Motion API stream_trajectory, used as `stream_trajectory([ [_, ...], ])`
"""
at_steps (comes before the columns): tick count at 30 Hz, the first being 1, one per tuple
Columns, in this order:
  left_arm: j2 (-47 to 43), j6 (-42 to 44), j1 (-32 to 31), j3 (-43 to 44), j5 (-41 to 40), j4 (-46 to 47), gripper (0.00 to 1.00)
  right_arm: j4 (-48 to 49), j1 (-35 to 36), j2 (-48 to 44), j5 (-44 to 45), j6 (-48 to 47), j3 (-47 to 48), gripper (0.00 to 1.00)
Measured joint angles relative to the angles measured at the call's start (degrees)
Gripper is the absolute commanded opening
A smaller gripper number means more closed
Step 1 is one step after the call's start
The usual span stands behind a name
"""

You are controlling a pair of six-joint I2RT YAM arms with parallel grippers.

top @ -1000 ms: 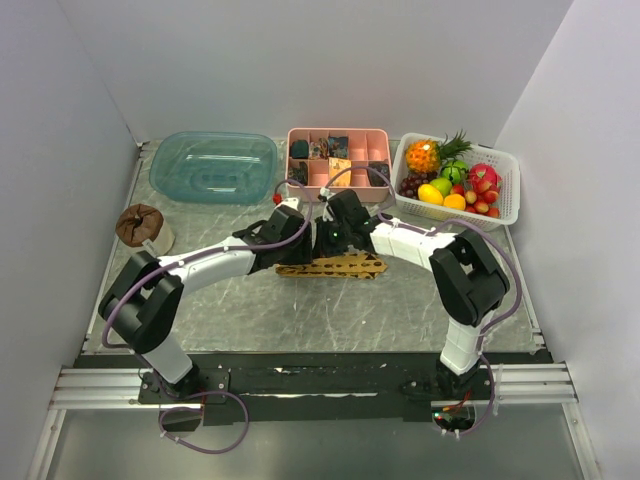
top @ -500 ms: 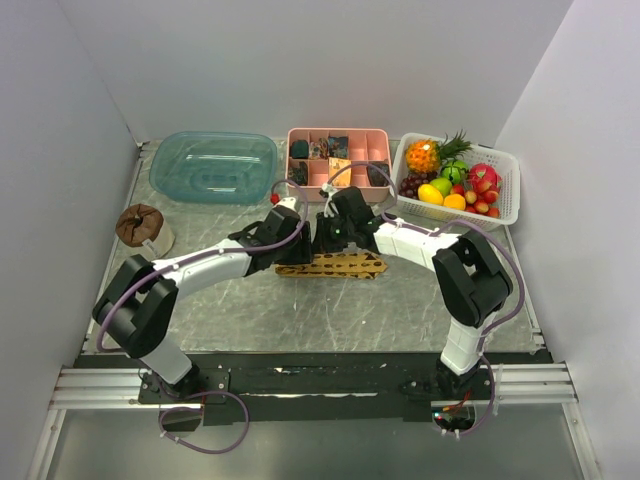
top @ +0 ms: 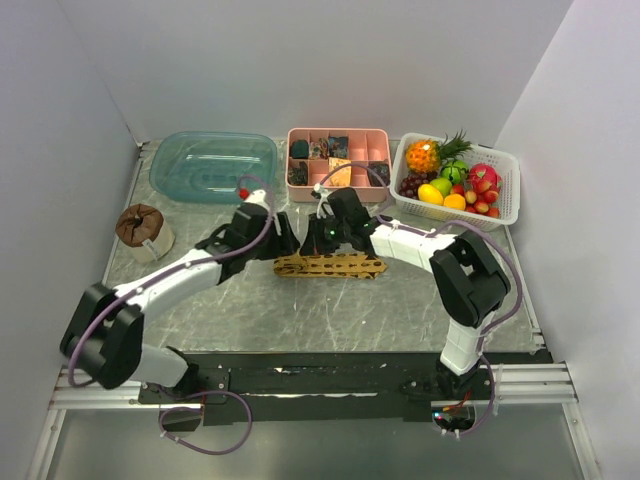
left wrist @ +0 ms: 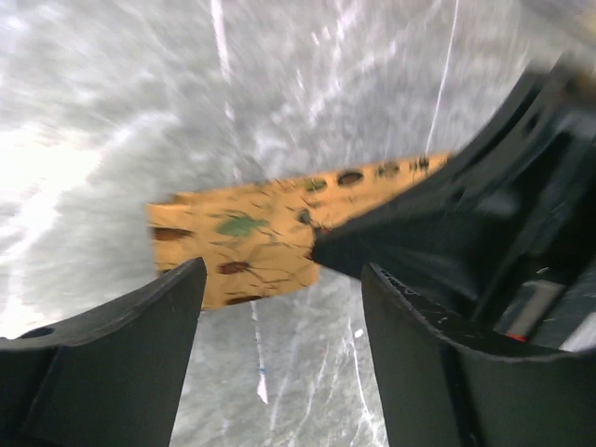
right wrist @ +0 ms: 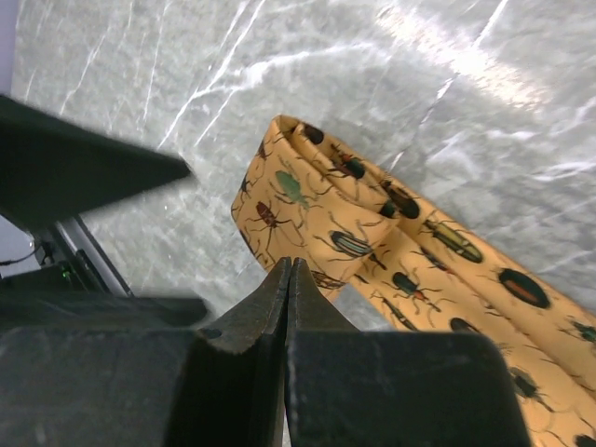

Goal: Roll the ties
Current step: Roll the tie at the center of the board.

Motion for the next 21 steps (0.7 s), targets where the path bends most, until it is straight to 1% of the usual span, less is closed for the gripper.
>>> stream_trajectory([
  [5, -4.59, -0.07, 4.63, -2.12, 0.48, 0.35, 0.79, -0.72, 1.11, 1.55, 0.04, -0.09, 1.03, 0.0],
  [11, -5.09, -0.42, 9.18, -7.06, 4.09, 2.58, 0.8, -3.17, 1.46, 2.93, 1.88, -0.35, 1.95, 0.0],
  [16, -3.08, -1.46, 10.86, -11.06, 8.52, 6.8, 0.82, -4.94, 1.46, 3.1, 3.91, -0.61, 2.45, 0.0],
  [21, 0.63, -2.71, 11.28, -13.6, 13.05, 13.2, 0.83, -6.05, 1.46, 3.21, 4.87, -0.85, 2.49, 0.0],
])
